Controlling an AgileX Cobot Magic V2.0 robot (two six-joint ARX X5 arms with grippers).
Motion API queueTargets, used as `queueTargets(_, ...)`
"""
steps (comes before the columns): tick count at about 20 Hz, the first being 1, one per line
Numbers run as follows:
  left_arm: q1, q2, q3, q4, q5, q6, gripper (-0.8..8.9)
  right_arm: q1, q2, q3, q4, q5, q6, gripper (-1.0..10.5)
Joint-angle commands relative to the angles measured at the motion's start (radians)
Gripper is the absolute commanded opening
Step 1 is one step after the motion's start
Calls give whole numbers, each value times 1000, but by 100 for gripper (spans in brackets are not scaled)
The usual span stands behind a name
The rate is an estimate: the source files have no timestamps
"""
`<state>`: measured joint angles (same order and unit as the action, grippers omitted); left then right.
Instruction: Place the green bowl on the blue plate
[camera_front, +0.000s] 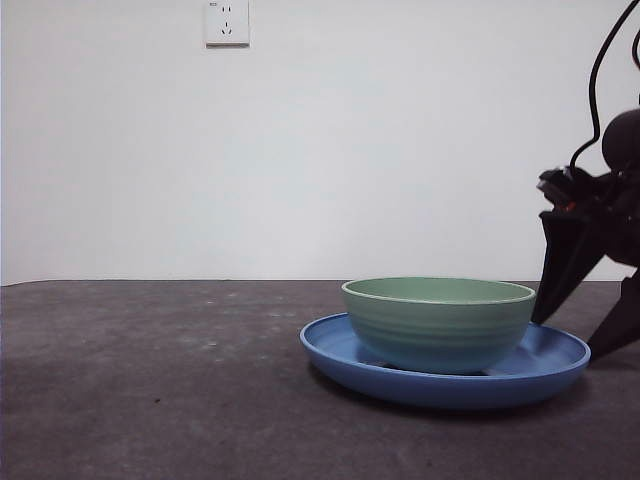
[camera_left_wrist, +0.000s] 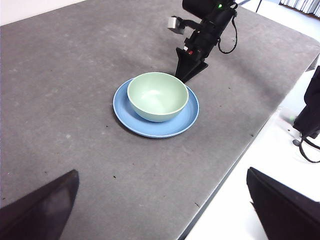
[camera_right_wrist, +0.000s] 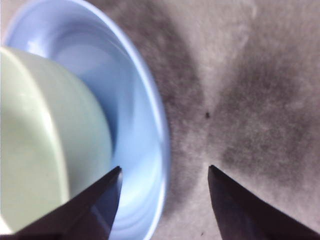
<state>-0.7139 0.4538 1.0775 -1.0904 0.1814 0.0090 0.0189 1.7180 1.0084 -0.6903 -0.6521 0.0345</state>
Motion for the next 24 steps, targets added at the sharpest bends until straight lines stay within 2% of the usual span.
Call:
queueTargets(1,-6,2,8,14,-2,-2,563,3,31,14,8,-4,-22,232)
queueTargets(6,-6,2,8,14,-2,-2,563,14,61,14,14,-8,-29,139)
queueTargets(10,-6,2,8,14,-2,-2,563,42,79,14,23,-27,-35,119)
queueTargets(13,-6,2,8,14,-2,-2,563,57,79,14,38,-6,-35,11)
queueTargets(16,-6,2,8,14,-2,-2,563,58,79,14,31,61,-35,11)
queueTargets(20,-6,2,8,14,-2,-2,563,59,79,32,9,56,-11,11)
queueTargets(24,-6,2,8,14,-2,-2,563,85,79,136,-82,50,0,11)
